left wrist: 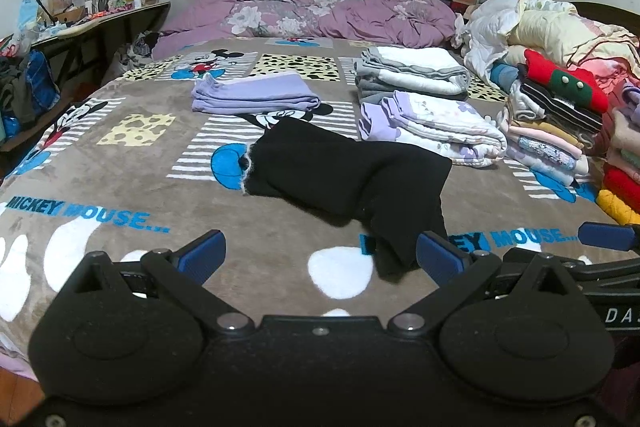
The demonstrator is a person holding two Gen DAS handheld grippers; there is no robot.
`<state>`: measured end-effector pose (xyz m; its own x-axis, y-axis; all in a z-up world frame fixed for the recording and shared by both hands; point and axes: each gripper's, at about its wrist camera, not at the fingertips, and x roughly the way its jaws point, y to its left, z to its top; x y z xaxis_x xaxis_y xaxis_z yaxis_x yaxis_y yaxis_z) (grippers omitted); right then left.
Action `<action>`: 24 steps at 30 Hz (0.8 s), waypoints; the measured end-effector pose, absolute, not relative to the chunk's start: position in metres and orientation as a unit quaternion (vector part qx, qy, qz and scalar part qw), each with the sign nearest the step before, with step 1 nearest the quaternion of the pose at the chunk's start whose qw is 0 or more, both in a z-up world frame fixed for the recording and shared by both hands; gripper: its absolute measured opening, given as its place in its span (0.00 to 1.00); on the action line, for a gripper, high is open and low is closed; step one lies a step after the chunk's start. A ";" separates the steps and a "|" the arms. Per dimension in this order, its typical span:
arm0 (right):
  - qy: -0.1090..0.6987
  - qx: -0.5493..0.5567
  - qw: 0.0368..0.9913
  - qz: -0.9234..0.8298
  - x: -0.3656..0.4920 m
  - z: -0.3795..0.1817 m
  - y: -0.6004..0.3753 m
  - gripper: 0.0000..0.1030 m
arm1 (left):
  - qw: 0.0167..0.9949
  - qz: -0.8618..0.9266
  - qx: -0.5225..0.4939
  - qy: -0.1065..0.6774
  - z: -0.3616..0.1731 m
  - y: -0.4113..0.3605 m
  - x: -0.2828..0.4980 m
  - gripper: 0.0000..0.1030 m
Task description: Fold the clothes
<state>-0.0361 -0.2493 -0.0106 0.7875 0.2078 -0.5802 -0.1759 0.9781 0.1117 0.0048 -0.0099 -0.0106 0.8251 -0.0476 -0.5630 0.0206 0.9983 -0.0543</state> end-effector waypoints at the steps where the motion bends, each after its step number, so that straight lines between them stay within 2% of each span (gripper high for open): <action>1: 0.310 0.026 0.945 0.102 -0.036 -0.011 -0.249 1.00 | 0.955 -0.018 -0.023 0.295 -0.011 -0.010 0.005 1.00; 24: 0.307 0.070 0.941 0.122 -0.029 -0.022 -0.264 1.00 | 0.953 -0.027 -0.032 0.300 -0.024 -0.015 0.017 1.00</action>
